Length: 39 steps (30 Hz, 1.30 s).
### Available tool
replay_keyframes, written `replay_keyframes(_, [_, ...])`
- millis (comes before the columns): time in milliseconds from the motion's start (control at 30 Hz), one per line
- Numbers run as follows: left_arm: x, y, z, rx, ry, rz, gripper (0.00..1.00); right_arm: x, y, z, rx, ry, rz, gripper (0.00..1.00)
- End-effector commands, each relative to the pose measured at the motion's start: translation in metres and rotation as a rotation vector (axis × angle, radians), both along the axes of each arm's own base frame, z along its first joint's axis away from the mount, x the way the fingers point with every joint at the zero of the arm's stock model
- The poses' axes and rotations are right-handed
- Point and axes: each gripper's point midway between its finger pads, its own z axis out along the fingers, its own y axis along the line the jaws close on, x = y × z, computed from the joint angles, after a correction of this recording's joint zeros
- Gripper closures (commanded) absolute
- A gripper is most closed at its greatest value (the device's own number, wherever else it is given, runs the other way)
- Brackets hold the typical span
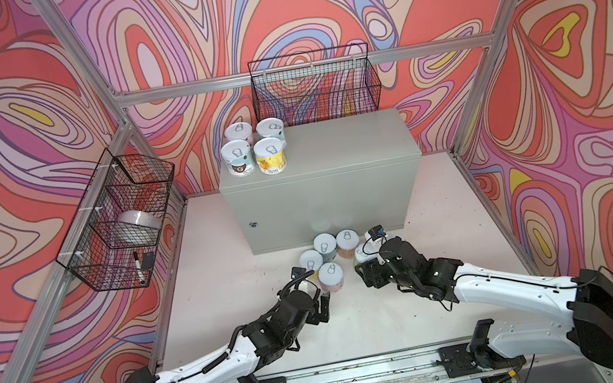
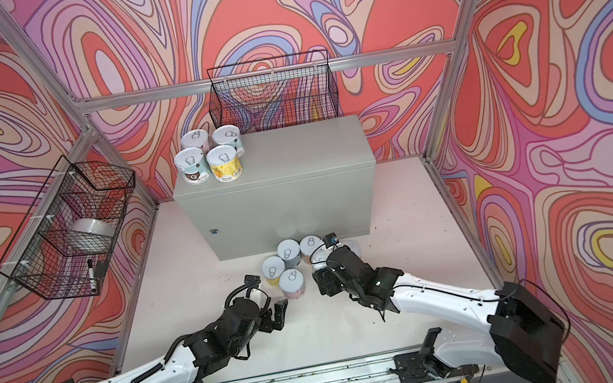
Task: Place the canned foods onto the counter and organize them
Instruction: 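Close the right gripper around the front white-lidded can near the left gripper, then lift the held can with the right gripper up onto the grey cabinet top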
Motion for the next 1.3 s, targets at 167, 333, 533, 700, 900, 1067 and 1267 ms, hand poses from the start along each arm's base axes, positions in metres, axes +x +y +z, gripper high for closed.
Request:
replay_keyframes(167, [0.004, 0.001, 0.010, -0.013, -0.019, 0.008, 0.01, -0.004, 0.014, 0.126, 0.056, -0.161, 0.077, 1.00])
replay_keyframes(333, [0.003, 0.000, 0.014, -0.020, -0.027, 0.002, 0.01, 0.002, 0.022, 0.196, 0.084, -0.248, 0.102, 1.00])
replay_keyframes(533, [0.002, 0.002, 0.014, -0.027, -0.031, 0.004, 0.01, 0.025, 0.043, 0.239, 0.003, -0.294, 0.128, 1.00])
replay_keyframes(700, [0.001, 0.004, 0.015, -0.033, -0.034, 0.009, 0.01, 0.048, 0.060, 0.264, -0.027, -0.368, 0.125, 1.00])
replay_keyframes(900, [0.002, 0.005, 0.015, -0.028, -0.045, 0.008, 0.01, 0.074, 0.080, 0.294, 0.001, -0.436, 0.136, 1.00])
replay_keyframes(1067, [0.001, 0.005, 0.012, -0.032, -0.037, 0.007, 0.01, 0.103, 0.088, 0.302, -0.005, -0.447, 0.122, 1.00])
replay_keyframes(1267, [0.001, 0.007, 0.010, -0.034, -0.038, 0.014, 0.01, 0.131, 0.097, 0.314, 0.023, -0.468, 0.117, 1.00])
